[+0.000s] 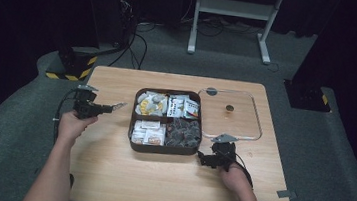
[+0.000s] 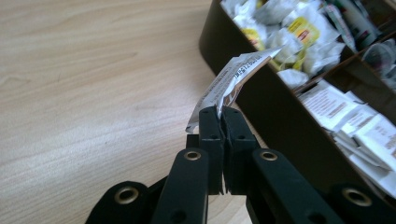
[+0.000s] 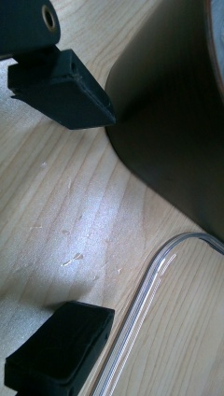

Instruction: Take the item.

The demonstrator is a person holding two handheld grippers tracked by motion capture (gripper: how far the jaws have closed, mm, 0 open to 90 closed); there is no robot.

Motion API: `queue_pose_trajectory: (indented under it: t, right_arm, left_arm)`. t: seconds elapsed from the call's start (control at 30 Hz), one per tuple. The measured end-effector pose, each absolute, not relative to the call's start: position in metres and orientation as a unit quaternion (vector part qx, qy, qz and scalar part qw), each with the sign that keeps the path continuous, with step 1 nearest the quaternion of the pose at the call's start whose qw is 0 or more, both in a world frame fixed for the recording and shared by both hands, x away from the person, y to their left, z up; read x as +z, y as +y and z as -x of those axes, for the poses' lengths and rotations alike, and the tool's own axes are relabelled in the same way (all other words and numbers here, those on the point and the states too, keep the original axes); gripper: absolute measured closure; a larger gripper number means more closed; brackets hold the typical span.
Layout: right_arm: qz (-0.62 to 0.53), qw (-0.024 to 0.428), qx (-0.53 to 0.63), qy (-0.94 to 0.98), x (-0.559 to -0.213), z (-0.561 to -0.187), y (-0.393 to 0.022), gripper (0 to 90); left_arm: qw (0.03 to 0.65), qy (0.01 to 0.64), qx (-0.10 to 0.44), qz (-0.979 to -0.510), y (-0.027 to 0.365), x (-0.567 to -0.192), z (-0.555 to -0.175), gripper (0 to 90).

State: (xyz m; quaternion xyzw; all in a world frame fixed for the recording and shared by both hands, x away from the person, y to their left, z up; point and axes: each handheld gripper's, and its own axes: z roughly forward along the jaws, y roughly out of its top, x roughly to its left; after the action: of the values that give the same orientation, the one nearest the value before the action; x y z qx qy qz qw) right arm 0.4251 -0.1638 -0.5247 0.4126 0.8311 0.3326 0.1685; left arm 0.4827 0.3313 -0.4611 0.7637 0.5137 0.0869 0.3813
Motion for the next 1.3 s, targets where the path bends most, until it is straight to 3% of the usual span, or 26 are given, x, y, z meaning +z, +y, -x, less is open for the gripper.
queue_pose_trajectory:
  t: [0.7,1.0,1.3]
  right_arm:
    - [-0.412,0.169,0.333,0.831,-0.525,-0.425,-0.164,7.8]
    - [-0.412,0.169,0.333,0.831,-0.525,-0.425,-0.164,7.7]
    - [-0.412,0.169,0.333,0.831,-0.525,-0.425,-0.164,7.7]
  left_arm:
    - [0.323,0.508,0.07,-0.795,0.317,-0.493,-0.494,85.3]
    - [0.331,0.5,0.063,-0.797,0.314,-0.495,-0.495,69.0]
    - [0.351,0.498,0.064,-0.79,0.317,-0.494,-0.492,60.5]
